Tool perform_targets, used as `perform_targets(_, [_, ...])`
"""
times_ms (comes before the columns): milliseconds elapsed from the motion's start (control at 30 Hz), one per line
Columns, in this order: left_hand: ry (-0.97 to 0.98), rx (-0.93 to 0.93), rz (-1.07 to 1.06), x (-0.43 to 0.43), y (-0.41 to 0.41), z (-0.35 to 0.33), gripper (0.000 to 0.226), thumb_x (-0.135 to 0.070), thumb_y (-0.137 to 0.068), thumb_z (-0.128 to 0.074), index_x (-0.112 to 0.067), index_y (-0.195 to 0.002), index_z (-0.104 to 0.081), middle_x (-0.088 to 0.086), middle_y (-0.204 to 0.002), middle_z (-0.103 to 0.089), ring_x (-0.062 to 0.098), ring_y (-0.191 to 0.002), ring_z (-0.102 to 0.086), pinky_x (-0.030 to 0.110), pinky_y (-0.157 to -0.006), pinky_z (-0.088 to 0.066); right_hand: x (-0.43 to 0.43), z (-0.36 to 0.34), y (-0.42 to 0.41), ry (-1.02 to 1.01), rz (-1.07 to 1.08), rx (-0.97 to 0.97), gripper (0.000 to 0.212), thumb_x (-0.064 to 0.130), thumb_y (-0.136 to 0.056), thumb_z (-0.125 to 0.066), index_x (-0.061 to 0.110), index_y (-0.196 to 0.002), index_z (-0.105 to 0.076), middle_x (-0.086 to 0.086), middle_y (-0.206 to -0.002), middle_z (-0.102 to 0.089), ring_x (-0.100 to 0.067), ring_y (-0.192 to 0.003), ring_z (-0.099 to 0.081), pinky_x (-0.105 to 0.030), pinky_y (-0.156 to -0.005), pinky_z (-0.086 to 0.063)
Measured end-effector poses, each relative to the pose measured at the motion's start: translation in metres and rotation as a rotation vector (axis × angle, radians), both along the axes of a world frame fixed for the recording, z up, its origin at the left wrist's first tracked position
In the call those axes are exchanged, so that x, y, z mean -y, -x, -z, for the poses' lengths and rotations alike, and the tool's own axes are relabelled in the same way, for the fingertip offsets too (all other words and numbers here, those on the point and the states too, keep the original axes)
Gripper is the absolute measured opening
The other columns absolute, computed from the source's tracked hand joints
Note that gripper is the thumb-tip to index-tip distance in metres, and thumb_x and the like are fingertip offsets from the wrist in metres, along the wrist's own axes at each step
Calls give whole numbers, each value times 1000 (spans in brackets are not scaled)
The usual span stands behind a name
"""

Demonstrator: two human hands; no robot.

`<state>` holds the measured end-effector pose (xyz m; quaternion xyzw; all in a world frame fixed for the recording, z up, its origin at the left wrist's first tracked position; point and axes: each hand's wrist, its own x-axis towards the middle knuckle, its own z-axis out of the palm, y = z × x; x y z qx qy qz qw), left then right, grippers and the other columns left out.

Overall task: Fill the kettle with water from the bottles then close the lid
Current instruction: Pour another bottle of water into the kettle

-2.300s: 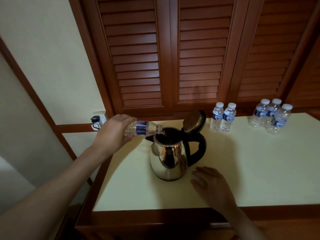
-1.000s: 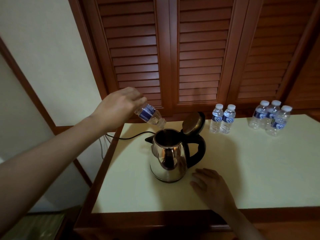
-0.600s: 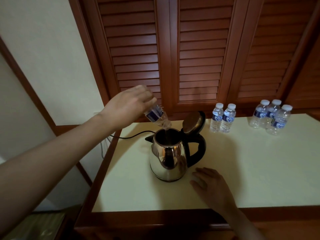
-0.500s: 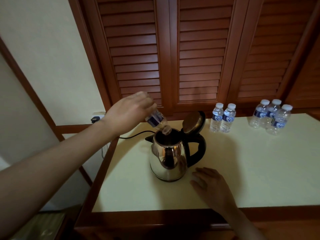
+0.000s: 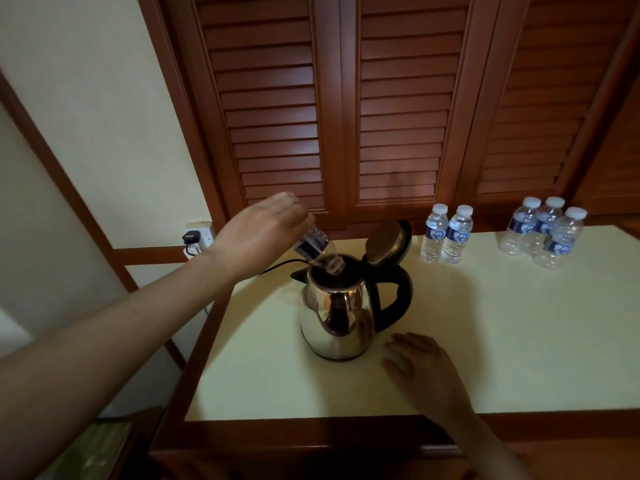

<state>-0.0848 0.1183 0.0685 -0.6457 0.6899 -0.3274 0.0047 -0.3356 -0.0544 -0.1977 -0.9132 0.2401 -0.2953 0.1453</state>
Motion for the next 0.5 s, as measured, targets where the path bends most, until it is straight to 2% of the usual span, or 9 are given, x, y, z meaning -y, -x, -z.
perform_targets(33, [13,2,-9,0,-3,3,34,-9,-94,-50,3,-121,-66,23,-111,-67,42,-108,-62,53,-86,-57,0,0,0,-4,2,-8,37,52,-84,-59,29,-110,-73,6,-120,-69,-19,-115,-59,-41,-93,-52])
perform_targets(100, [41,15,-53,-1,-7,8,42,0,-82,-70,3,-124,-64,23,-114,-66,42,-110,-62,51,-92,-55,1,0,1,-9,6,-27,40,54,-85,-58,28,-111,-73,7,-121,-69,-18,-117,-58,-41,-94,-51])
perform_targets(167, [68,-1,-117,-5,-7,14,50,3,-74,-78,2,-123,-64,21,-113,-67,40,-107,-63,48,-92,-56,0,-2,1,-20,9,-38,44,56,-85,-56,25,-112,-73,9,-120,-68,-16,-116,-57,-40,-95,-51])
perform_targets(233, [123,-54,-151,-13,-6,25,56,2,-69,-83,1,-122,-66,19,-112,-69,38,-102,-66,44,-84,-57,-1,-5,1,-25,10,-43,47,58,-84,-55,23,-111,-73,11,-117,-69,-13,-114,-57,-35,-95,-50])
perform_targets(300, [187,-182,-183,-22,-6,42,64,-3,-62,-90,0,-122,-67,18,-112,-71,37,-98,-70,41,-76,-59,-2,-8,1,-17,10,-41,45,58,-83,-56,22,-104,-73,12,-113,-69,-10,-108,-57,-26,-92,-46])
perform_targets(367, [243,-339,-228,-30,-5,62,68,-12,-63,-93,-4,-126,-67,14,-115,-72,35,-98,-71,39,-75,-59,-2,-8,0,-3,13,-33,43,59,-81,-55,23,-99,-72,13,-110,-69,-7,-105,-55,-21,-89,-41])
perform_targets(500, [385,-636,-300,-45,8,97,62,-31,-73,-90,-15,-128,-67,5,-116,-73,24,-99,-71,34,-82,-56,-1,-6,0,26,30,-29,41,59,-81,-58,22,-93,-72,10,-105,-68,-12,-100,-57,-23,-84,-43])
